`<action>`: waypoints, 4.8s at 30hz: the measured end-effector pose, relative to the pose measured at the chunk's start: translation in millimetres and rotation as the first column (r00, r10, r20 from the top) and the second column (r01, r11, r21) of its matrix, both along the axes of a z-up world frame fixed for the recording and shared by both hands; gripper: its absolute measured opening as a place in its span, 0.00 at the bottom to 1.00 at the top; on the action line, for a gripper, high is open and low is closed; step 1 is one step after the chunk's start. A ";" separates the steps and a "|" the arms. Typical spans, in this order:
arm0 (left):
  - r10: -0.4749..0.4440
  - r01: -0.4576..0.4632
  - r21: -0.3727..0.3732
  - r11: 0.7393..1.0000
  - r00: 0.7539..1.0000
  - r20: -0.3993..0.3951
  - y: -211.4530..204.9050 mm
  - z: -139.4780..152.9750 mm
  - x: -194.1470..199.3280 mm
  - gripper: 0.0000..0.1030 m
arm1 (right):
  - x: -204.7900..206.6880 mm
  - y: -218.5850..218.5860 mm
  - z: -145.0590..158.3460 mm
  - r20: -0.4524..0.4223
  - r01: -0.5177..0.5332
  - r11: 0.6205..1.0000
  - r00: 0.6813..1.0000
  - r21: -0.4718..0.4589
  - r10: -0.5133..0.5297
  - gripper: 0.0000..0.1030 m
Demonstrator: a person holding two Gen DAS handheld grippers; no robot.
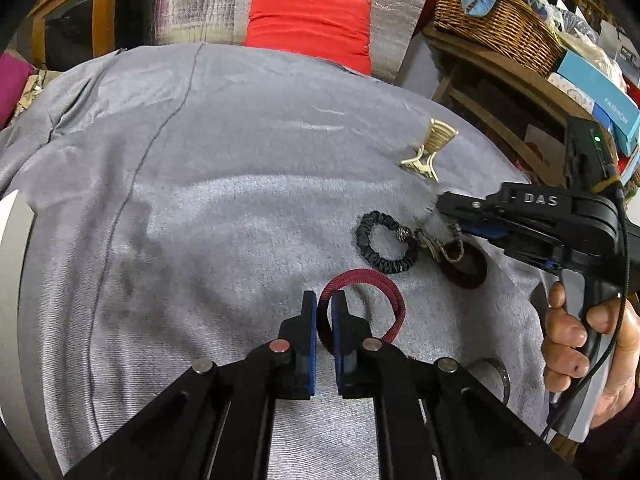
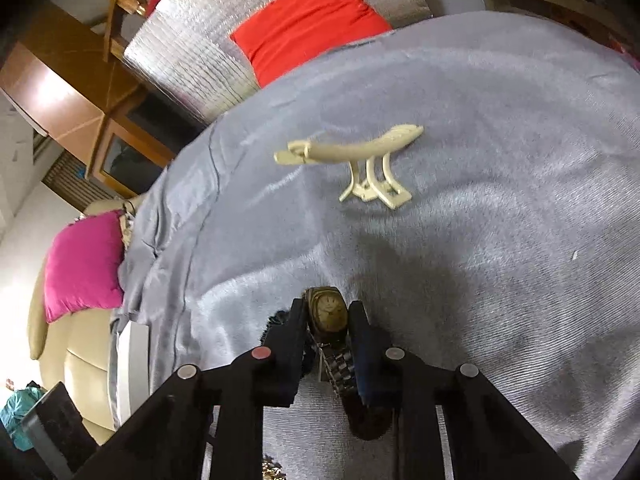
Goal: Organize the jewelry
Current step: 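Grasp the gold wristwatch with the right tool and lift it, then lower the red hair tie into the white box while the right tool releases the watch, then move both open tools back over the remaining jewelry on the table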
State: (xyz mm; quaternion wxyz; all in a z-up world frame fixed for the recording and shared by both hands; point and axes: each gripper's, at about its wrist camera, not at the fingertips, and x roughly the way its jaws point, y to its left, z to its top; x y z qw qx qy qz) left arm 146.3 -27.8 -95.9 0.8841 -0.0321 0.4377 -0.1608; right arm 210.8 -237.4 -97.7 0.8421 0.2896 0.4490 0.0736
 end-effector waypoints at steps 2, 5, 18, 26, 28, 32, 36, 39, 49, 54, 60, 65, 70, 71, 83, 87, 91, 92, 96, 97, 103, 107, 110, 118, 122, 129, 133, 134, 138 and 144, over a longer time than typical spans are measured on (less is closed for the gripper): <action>0.005 -0.005 -0.006 1.000 1.000 0.005 1.7 2.9 -0.3 0.07 | -1.8 -2.1 4.0 0.014 0.002 1.000 1.000 0.008 -0.002 0.23; 0.017 -0.017 0.010 1.000 0.999 0.031 2.5 8.3 -3.2 0.07 | -6.2 -4.4 11.7 0.046 0.007 1.000 0.999 0.010 -0.007 0.23; 0.049 -0.052 0.030 0.998 0.996 0.074 13.0 19.1 -13.6 0.07 | -28.3 2.4 47.8 0.184 -0.030 0.999 0.983 0.027 0.025 0.23; 0.069 -0.073 0.034 0.997 0.991 0.116 28.3 31.7 -28.0 0.07 | -34.6 18.9 62.5 0.241 -0.065 0.997 0.969 0.039 0.054 0.23; 0.086 -0.091 0.033 0.995 0.988 0.128 37.7 35.4 -32.9 0.07 | -37.4 27.6 68.7 0.265 -0.085 0.996 0.962 0.041 0.071 0.23; 0.121 -0.126 0.024 0.992 0.981 0.151 58.0 45.0 -43.1 0.07 | -43.3 47.1 78.9 0.300 -0.128 0.991 0.947 0.038 0.111 0.23; 0.160 -0.164 0.007 0.986 0.970 0.185 79.9 57.2 -59.0 0.07 | -51.1 75.4 88.0 0.328 -0.185 0.982 0.930 0.022 0.168 0.23; 0.196 -0.198 -0.011 0.980 0.959 0.205 98.8 65.5 -72.0 0.07 | -58.6 96.9 93.7 0.348 -0.227 0.974 0.914 0.016 0.208 0.23; 0.393 -0.406 0.012 0.914 0.891 0.227 165.9 78.1 -114.3 0.07 | -79.9 180.0 110.1 0.389 -0.397 0.917 0.851 0.039 0.352 0.23; 0.483 -0.495 0.018 0.868 0.853 0.199 206.8 72.3 -133.6 0.07 | -93.4 231.3 113.7 0.385 -0.482 0.876 0.814 0.031 0.435 0.23; 0.572 -0.580 0.029 0.814 0.810 0.132 252.6 58.0 -157.4 0.07 | -105.8 289.1 106.4 0.363 -0.566 0.824 0.774 0.028 0.519 0.23; 0.603 -0.608 0.044 0.793 0.793 0.094 271.2 48.0 -166.9 0.07 | -115.6 331.9 89.2 0.332 -0.614 0.789 0.752 0.036 0.570 0.23; 0.617 -0.620 0.038 0.783 0.784 0.072 280.1 42.2 -167.2 0.07 | -111.8 357.8 74.4 0.294 -0.621 0.783 0.754 0.028 0.588 0.23; 0.620 -0.623 0.040 0.781 0.782 0.071 281.3 41.2 -165.3 0.07 | -108.0 360.9 72.6 0.290 -0.622 0.783 0.754 0.028 0.589 0.23; 0.643 -0.647 0.051 0.761 0.762 0.076 303.1 30.9 -66.1 0.07 | -2.4 397.7 53.6 0.222 -0.554 0.832 0.811 -0.004 0.541 0.23; 0.643 -0.643 0.013 0.766 0.766 0.012 312.5 12.4 -35.0 0.07 | 36.1 404.6 38.9 0.179 -0.536 0.843 0.826 -0.039 0.534 0.23; 0.649 -0.649 0.011 0.761 0.761 -0.003 316.8 1.9 -13.7 0.07 | 61.7 410.2 22.8 0.136 -0.531 0.846 0.836 -0.049 0.532 0.23; 0.653 -0.653 0.007 0.758 0.758 -0.014 318.5 -1.0 -9.2 0.07 | 65.0 411.5 19.8 0.127 -0.533 0.845 0.836 -0.048 0.534 0.23; 0.670 -0.670 0.022 0.742 0.741 -0.045 326.5 -12.3 -0.9 0.07 | 72.7 416.9 11.2 0.099 -0.542 0.839 0.833 -0.047 0.544 0.23; 0.673 -0.673 0.016 0.740 0.738 -0.054 328.8 -13.9 -1.1 0.07 | 74.0 418.1 9.1 0.086 -0.544 0.838 0.834 -0.044 0.546 0.24; 0.647 -0.646 0.025 0.763 0.761 -0.049 327.4 -14.1 -2.7 0.28 | 75.9 418.3 4.6 0.060 -0.539 0.842 0.840 -0.014 0.539 0.35; 0.623 -0.623 0.018 0.782 0.780 -0.051 323.3 -6.4 -8.9 0.40 | 67.9 417.2 14.3 0.087 -0.537 0.843 0.839 -0.028 0.537 0.46; 0.614 -0.613 0.028 0.789 0.789 -0.033 317.9 4.2 -18.0 0.54 | 59.1 405.4 26.0 0.115 -0.529 0.848 0.842 -0.010 0.527 0.46; 0.598 -0.601 0.023 0.799 0.797 0.082 282.7 48.0 -59.6 0.62 | 5.4 322.7 69.5 0.200 -0.478 0.877 0.855 -0.056 0.479 0.46; 0.542 -0.552 0.022 0.834 0.825 0.162 230.5 69.0 -78.5 0.64 | -29.2 256.4 81.6 0.222 -0.412 0.908 0.881 -0.076 0.418 0.46; 0.351 -0.369 0.056 0.928 0.913 0.206 125.2 62.7 -89.3 0.66 | -90.2 119.0 94.5 0.246 -0.221 0.964 0.936 -0.148 0.252 0.45; 0.240 -0.258 0.064 0.964 0.950 0.200 76.5 55.1 -88.3 0.66 | -112.1 46.1 92.2 0.253 -0.102 0.987 0.959 -0.123 0.130 0.45; 0.210 -0.225 0.058 0.973 0.958 0.197 65.2 53.9 -86.5 0.66 | -115.8 29.7 89.3 0.253 -0.071 0.992 0.963 -0.107 0.096 0.45; 0.135 -0.146 0.045 0.988 0.974 0.180 37.6 47.6 -80.6 0.66 | -119.5 -13.3 72.8 0.220 -0.014 0.999 0.975 -0.046 0.024 0.45; 0.100 -0.106 0.049 0.993 0.988 0.119 15.7 29.6 -66.1 0.66 | -94.9 -29.0 47.4 0.095 -0.023 1.000 0.995 -0.020 0.024 0.45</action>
